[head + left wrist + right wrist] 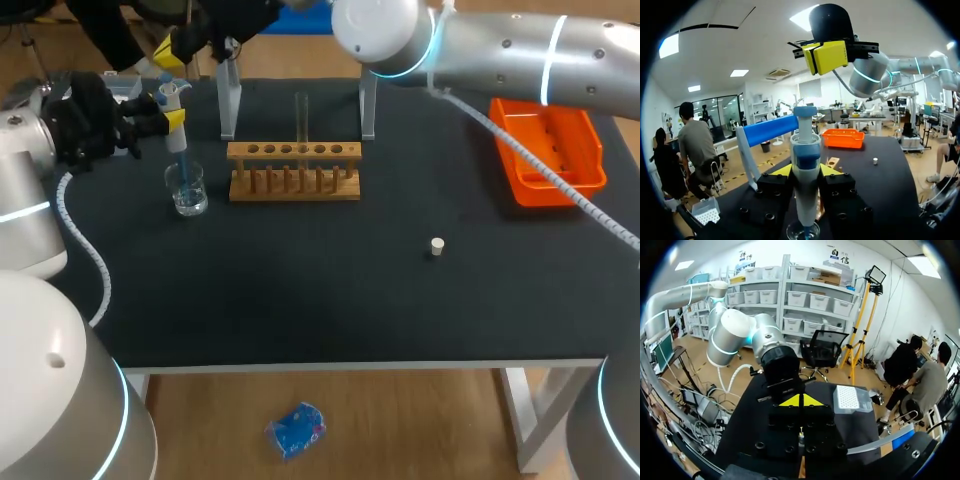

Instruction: Invert the test tube, pick up the pipette, mount the tip to pipette, aspirate from beaker and dispense into the tube, eject the tip, return the pipette, and cap with the stopper.

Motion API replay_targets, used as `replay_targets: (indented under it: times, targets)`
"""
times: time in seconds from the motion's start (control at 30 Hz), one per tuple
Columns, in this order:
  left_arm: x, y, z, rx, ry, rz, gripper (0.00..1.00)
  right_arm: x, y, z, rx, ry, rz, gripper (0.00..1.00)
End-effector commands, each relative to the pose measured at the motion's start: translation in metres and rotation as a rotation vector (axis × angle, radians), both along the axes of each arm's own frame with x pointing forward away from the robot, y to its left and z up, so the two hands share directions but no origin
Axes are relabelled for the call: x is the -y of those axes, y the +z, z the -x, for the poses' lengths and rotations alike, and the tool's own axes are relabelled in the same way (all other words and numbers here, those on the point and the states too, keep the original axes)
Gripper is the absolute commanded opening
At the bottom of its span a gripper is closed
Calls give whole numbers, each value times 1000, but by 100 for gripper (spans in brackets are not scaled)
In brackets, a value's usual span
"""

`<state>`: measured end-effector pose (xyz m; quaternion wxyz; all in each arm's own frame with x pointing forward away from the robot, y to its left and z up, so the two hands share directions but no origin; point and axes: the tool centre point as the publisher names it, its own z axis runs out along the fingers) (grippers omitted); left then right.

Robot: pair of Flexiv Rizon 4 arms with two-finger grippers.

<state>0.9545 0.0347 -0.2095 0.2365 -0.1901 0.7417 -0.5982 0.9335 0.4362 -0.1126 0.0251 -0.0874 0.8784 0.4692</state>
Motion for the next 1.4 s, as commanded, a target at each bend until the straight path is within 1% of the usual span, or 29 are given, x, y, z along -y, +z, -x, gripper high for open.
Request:
replay_targets:
  times: [0.03, 0.1, 0.13, 0.17, 0.2, 0.23, 0.53, 0.6, 0.77, 0.87, 1.4]
  targets:
    - [0, 1, 0, -1, 0, -2, 0, 12, 7, 1, 23, -10, 4, 0]
    - [0, 1, 0, -1, 0, -2, 0, 19, 10, -1, 36, -22, 0, 0]
    - [0, 1, 0, -1, 0, -2, 0, 22, 12, -2, 41, -25, -1, 30]
    - [0, 1, 0, -1, 0, -2, 0, 28, 14, -2, 50, -38, 1, 49]
    - [0, 1, 0, -1, 0, -2, 0, 31, 15, -3, 55, -45, 1, 78]
    - [0, 1, 0, -1, 0, -2, 0, 37, 17, -4, 61, -51, -1, 100]
    - [0, 1, 0, -1, 0, -2, 0, 81, 23, -5, 110, -110, -16, 100]
    - [0, 1, 0, -1, 0, -2, 0, 92, 20, -5, 133, -124, -13, 100]
    - [0, 1, 0, -1, 0, -2, 0, 120, 7, -6, 116, -173, -28, 100]
    - [0, 1, 0, -1, 0, -2, 0, 134, -2, -6, 124, -177, -38, 100]
    - [0, 1, 0, -1, 0, -2, 0, 134, -2, -6, 124, -177, -38, 100]
